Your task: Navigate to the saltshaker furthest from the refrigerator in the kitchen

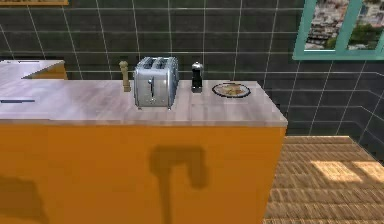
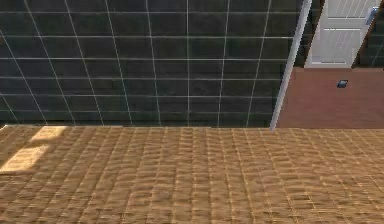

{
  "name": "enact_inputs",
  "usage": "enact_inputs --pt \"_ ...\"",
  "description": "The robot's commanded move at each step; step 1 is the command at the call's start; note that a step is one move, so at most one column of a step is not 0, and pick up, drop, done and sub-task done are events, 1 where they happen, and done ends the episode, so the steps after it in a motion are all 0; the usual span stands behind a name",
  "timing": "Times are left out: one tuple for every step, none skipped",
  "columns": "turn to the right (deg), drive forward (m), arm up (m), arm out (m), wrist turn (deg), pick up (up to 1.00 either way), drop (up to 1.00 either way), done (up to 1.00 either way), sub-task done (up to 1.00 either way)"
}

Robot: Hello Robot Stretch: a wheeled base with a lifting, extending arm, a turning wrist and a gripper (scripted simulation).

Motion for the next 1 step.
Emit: enact_inputs --pt "0.0 0.35 0.00 0.00 0.0 0.00 0.00 0.00 0.00"
